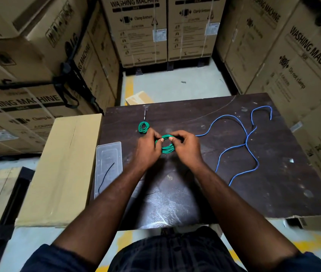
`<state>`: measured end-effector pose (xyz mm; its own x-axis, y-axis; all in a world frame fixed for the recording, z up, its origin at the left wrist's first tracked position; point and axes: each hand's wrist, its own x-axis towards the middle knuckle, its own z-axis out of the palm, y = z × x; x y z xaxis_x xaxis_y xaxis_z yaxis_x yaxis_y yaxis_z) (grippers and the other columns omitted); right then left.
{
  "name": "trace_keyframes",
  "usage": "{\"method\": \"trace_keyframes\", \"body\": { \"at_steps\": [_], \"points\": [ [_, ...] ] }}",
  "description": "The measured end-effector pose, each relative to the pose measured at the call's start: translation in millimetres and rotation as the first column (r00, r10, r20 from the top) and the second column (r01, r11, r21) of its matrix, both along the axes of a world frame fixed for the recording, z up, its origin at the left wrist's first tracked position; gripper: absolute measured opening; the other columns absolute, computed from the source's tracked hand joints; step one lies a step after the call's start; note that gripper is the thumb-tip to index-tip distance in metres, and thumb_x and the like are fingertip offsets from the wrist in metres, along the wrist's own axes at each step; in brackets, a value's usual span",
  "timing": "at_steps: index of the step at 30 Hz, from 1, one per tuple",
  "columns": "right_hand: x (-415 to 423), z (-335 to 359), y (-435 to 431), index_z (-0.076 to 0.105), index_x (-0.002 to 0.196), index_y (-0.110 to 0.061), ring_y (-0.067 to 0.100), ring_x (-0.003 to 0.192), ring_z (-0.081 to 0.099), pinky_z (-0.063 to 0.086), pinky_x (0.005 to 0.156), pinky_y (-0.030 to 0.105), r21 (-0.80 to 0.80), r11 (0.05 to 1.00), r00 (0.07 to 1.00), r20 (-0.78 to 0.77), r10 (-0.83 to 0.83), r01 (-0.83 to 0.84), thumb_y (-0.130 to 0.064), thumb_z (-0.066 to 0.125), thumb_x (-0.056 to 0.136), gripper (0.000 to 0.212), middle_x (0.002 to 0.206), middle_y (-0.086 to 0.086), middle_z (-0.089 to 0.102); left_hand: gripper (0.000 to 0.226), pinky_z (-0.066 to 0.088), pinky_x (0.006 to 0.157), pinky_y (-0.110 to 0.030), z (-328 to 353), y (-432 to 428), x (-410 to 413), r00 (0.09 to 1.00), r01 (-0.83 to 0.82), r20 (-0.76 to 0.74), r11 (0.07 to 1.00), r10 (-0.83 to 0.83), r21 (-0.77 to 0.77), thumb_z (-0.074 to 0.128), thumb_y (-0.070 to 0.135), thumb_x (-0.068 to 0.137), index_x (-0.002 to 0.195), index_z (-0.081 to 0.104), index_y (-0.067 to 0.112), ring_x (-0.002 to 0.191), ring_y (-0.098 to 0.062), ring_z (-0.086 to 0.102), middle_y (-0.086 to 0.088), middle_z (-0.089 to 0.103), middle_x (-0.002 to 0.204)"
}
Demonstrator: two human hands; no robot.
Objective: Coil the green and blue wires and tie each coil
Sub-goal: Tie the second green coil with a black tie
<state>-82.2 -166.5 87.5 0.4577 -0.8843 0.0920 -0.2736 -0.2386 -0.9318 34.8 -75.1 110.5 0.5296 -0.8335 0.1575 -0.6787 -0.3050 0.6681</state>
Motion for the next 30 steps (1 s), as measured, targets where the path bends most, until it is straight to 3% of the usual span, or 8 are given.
{"method": "trace_keyframes", "body": {
  "at_steps": [4, 7, 12, 17, 22, 27, 30],
  "points": [
    [2.1, -4.6, -2.2, 0.064, 0.080, -0.025, 0.010, 0.072, 0.061, 0.052, 0.072, 0.033, 0.182, 0.983, 1.000, -0.004, 0.026, -0.025, -0.005, 0.068, 0.081, 0.020, 0.079, -0.003, 0.068, 0.009, 0.038, 0.065, -0.027, -3.4, 3.0, -0.8, 1.000, 0.021, 0.004, 0.999, -0.021, -0.032, 0.063, 0.013, 0.085, 0.091, 0.057, 0.009, 0.077, -0.027, 0.063, -0.006, 0.067, 0.085],
    [1.6, -5.1, -4.3, 0.062, 0.088, -0.020, 0.009, 0.070, 0.059, 0.050, 0.066, 0.026, 0.263, 0.958, 0.993, -0.007, 0.117, -0.111, -0.004, 0.063, 0.085, 0.017, 0.080, 0.000, 0.067, 0.008, 0.037, 0.063, -0.023, -5.9, 4.9, -1.6, 0.999, 0.041, 0.006, 0.998, -0.041, -0.055, 0.062, 0.010, 0.085, 0.090, 0.056, 0.009, 0.074, -0.024, 0.062, -0.007, 0.067, 0.083],
    [3.9, -8.6, -7.7, 0.061, 0.104, -0.022, 0.016, 0.092, 0.061, 0.051, 0.087, 0.039, 0.271, 0.927, 0.957, -0.061, 0.284, -0.258, 0.001, 0.049, 0.090, 0.030, 0.100, 0.002, 0.066, 0.007, 0.044, 0.068, -0.030, -5.0, 3.1, -3.0, 0.998, 0.066, 0.025, 0.995, -0.064, -0.077, 0.063, 0.009, 0.083, 0.088, 0.058, 0.010, 0.074, -0.022, 0.062, -0.006, 0.067, 0.083],
    [-1.0, 0.1, -3.2, 0.064, 0.112, -0.009, 0.016, 0.095, 0.059, 0.046, 0.092, 0.035, 0.394, 0.868, 0.952, 0.173, 0.252, -0.301, 0.006, 0.050, 0.091, 0.029, 0.104, 0.009, 0.066, 0.006, 0.044, 0.069, -0.027, -3.1, 2.6, -2.9, 0.996, 0.077, 0.048, 0.984, -0.070, -0.158, 0.065, 0.006, 0.082, 0.083, 0.061, 0.010, 0.075, -0.016, 0.057, -0.004, 0.064, 0.081],
    [-5.9, -2.2, -3.7, 0.065, 0.112, 0.001, 0.022, 0.094, 0.062, 0.048, 0.094, 0.042, 0.437, 0.854, 0.949, 0.258, 0.183, -0.283, 0.000, 0.055, 0.091, 0.024, 0.105, 0.017, 0.068, 0.003, 0.042, 0.070, -0.020, -0.7, 1.7, -6.3, 0.997, 0.066, 0.047, 0.979, -0.058, -0.191, 0.067, 0.011, 0.083, 0.081, 0.064, 0.012, 0.077, -0.012, 0.055, -0.001, 0.062, 0.082],
    [-6.0, 0.7, -1.8, 0.066, 0.112, -0.006, 0.002, 0.092, 0.062, 0.045, 0.088, 0.019, 0.334, 0.910, 0.962, 0.201, 0.187, -0.246, 0.007, 0.052, 0.089, 0.030, 0.108, 0.007, 0.069, 0.004, 0.038, 0.065, -0.007, 6.3, 2.3, -8.2, 0.998, -0.024, -0.060, 0.987, 0.015, -0.159, 0.065, 0.011, 0.084, 0.083, 0.067, 0.014, 0.073, -0.007, 0.060, 0.003, 0.070, 0.081],
    [-5.7, 1.4, 0.0, 0.068, 0.111, -0.007, -0.004, 0.091, 0.062, 0.045, 0.089, 0.014, 0.280, 0.925, 0.961, 0.171, 0.217, -0.259, 0.007, 0.054, 0.089, 0.030, 0.106, 0.004, 0.070, 0.003, 0.037, 0.063, -0.009, 10.0, 2.0, -8.0, 0.995, -0.069, -0.080, 0.990, 0.059, -0.126, 0.065, 0.012, 0.084, 0.085, 0.068, 0.014, 0.072, -0.007, 0.061, 0.003, 0.071, 0.082]
  ]
}}
